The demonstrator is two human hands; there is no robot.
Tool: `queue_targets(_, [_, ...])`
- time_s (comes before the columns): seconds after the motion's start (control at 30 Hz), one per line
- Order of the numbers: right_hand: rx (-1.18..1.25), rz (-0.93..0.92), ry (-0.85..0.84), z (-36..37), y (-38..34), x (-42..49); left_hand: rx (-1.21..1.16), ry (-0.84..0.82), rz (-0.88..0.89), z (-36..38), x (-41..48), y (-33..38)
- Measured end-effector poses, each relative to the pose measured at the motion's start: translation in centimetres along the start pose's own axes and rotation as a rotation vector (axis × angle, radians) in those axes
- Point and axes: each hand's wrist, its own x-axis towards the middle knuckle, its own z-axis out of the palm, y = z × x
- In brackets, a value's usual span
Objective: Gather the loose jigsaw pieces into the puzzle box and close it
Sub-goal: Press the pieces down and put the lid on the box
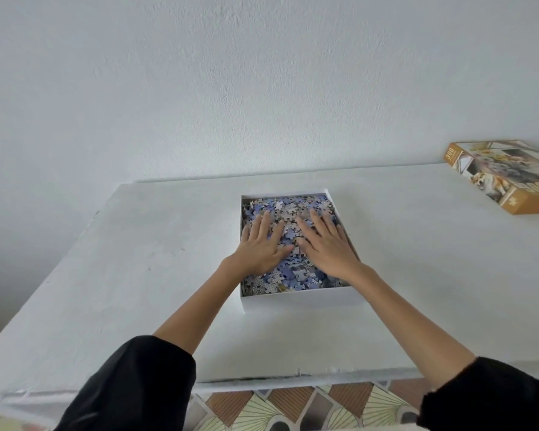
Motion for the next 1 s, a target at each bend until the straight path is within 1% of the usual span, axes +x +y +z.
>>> queue_targets(0.07, [0.063, -0.001, -0.069, -0.9, 0.0, -0.5, -0.023, -0.056, 0.030, -0.4, -0.9, 0.1])
queue_targets(0.17, [0.131, -0.035, -0.138, -2.1, 0.4, -1.4, -0.116, -0.139, 0.056, -1.2, -2.1, 0.1])
queue_targets(0.27, [0.073, -0.097, -0.202, -1.9, 0.6, -2.4, -0.053, -0.186, 0.069, -1.0, -2.9, 0.3])
queue_targets(0.3, [0.051, -0.114, -0.197, -1.6, 0.6, -2.6, -0.030, -0.184, 0.071, -0.8, -3.1, 0.4])
queue_targets(0.37, [0.084, -0.115, -0.146, -1.1, 0.5, -2.7, -0.059, -0.169, 0.068, -0.7, -3.2, 0.6])
queue_targets(0.47, [0.205, -0.096, -0.027, -1.6, 0.3, -2.8, -0.135, -0.113, 0.062, -1.0, -2.8, 0.6])
queue_targets(0.6, [0.306, -0.118, 0.158, -3.3, 1.0, -2.8, -0.150, 0.052, 0.084, -2.0, -1.9, 0.5])
queue_targets(0.7, [0.343, -0.109, 0.259, -4.7, 2.8, -2.2, -0.205, 0.208, 0.153, -3.2, -0.8, 1.3])
queue_targets(0.8, [0.378, -0.077, 0.345, -6.3, 5.4, -1.8, -0.257, 0.312, 0.197, -4.2, 1.1, 3.7])
queue_targets(1.0, [0.390, 0.018, 0.461, -9.7, 12.5, -1.3, -0.302, 0.412, 0.236, -6.2, 7.3, 10.4])
